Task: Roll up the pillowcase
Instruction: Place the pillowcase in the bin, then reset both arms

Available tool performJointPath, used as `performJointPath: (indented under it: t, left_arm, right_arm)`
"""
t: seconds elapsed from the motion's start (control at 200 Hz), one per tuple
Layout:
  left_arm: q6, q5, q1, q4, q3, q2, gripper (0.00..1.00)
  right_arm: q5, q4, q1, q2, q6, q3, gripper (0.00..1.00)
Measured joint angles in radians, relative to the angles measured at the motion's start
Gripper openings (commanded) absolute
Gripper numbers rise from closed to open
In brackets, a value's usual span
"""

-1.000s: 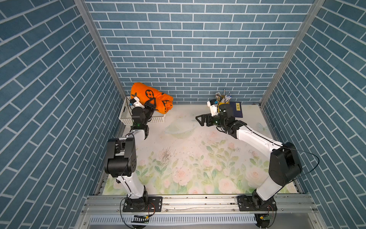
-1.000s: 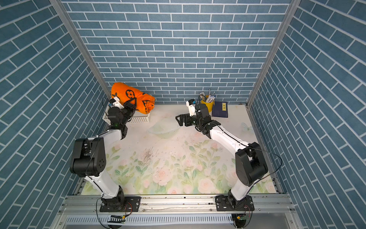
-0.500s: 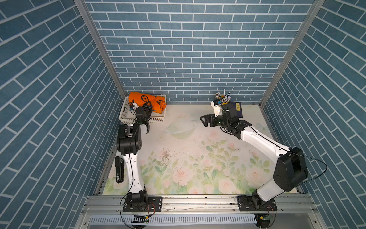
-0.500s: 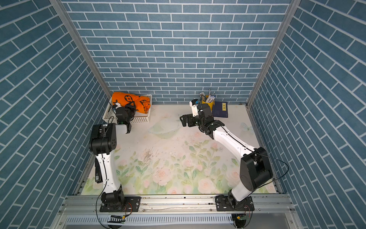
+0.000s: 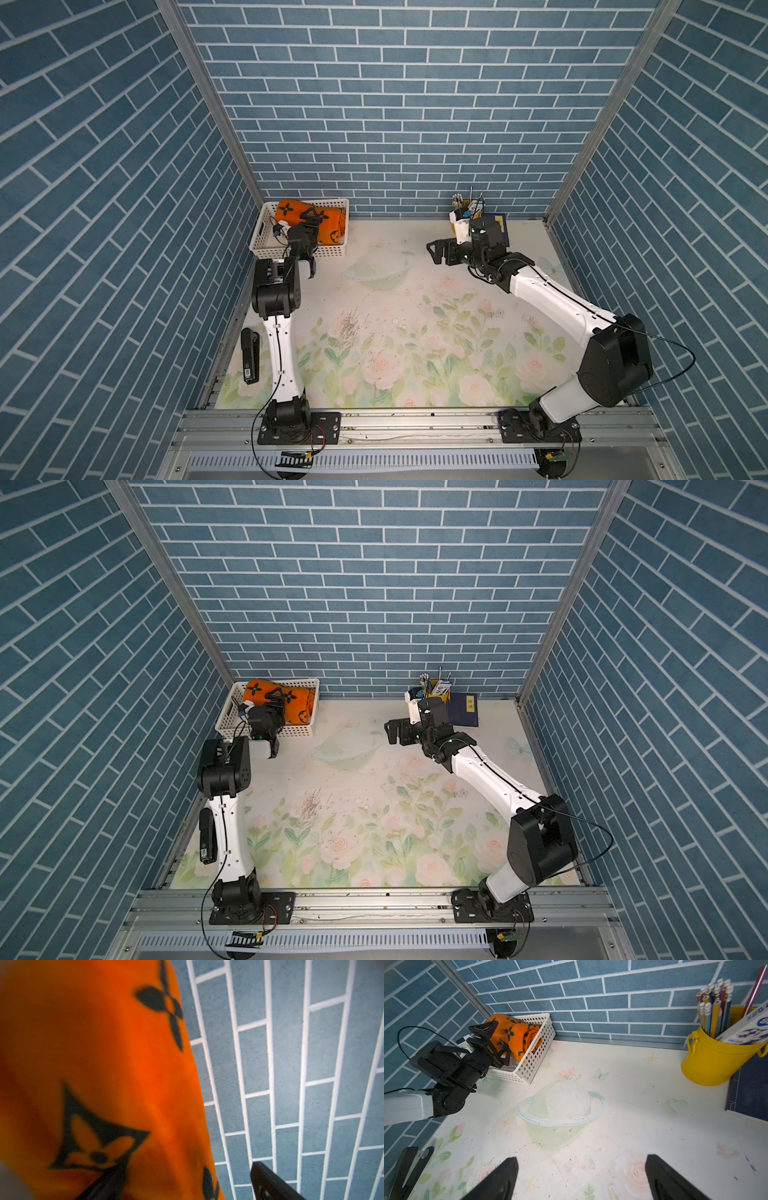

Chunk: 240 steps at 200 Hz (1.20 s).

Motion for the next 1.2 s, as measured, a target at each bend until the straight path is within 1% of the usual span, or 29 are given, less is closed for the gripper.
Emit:
performJointPath:
  t: [0.285, 0.44, 0.54, 0.635, 0.71, 0.79, 0.855, 0.94, 1.03, 1.105, 1.2]
  left_arm:
    - [-0.012, -0.021, 0.000, 0.000, -0.115, -0.141, 1.00]
    - [-0.013, -0.005, 0.000, -0.006, -0.204, -0.288, 1.00]
    - [0.027, 0.027, 0.001, -0.044, -0.260, -0.409, 1.00]
    - [0.113, 0.060, 0.000, -0.145, -0.311, -0.554, 1.00]
    - [0.191, 0.075, 0.000, -0.234, -0.360, -0.674, 1.00]
    - [0.290, 0.074, 0.000, -0.354, -0.410, -0.795, 1.00]
    - [0.376, 0.052, -0.002, -0.467, -0.451, -0.886, 1.00]
    - [0.486, -0.013, -0.005, -0.612, -0.511, -0.984, 1.00]
    - [0.586, -0.107, -0.005, -0.729, -0.596, -1.059, 1.00]
    - [0.658, -0.188, -0.005, -0.769, -0.689, -1.098, 1.00]
    - [0.742, -0.282, -0.007, -0.758, -0.825, -1.125, 1.00]
  right_arm:
    - [0.033, 0.001, -0.021, -0.002, -0.032, 0.000, 1.00]
    - [0.145, 0.022, -0.027, -0.064, -0.060, -0.064, 1.00]
    - [0.250, 0.056, -0.031, -0.132, -0.068, -0.141, 1.00]
    - [0.360, 0.119, -0.034, -0.204, -0.084, -0.239, 1.00]
    - [0.446, 0.203, -0.038, -0.267, -0.113, -0.352, 1.00]
    - [0.535, 0.331, -0.041, -0.332, -0.165, -0.504, 1.00]
    - [0.592, 0.446, -0.046, -0.374, -0.216, -0.636, 1.00]
    - [0.644, 0.606, -0.065, -0.407, -0.287, -0.807, 1.00]
    - [0.663, 0.718, -0.108, -0.406, -0.332, -0.918, 1.00]
    - [0.668, 0.805, -0.155, -0.389, -0.361, -0.964, 1.00]
    - [0.659, 0.930, -0.217, -0.333, -0.382, -0.997, 1.00]
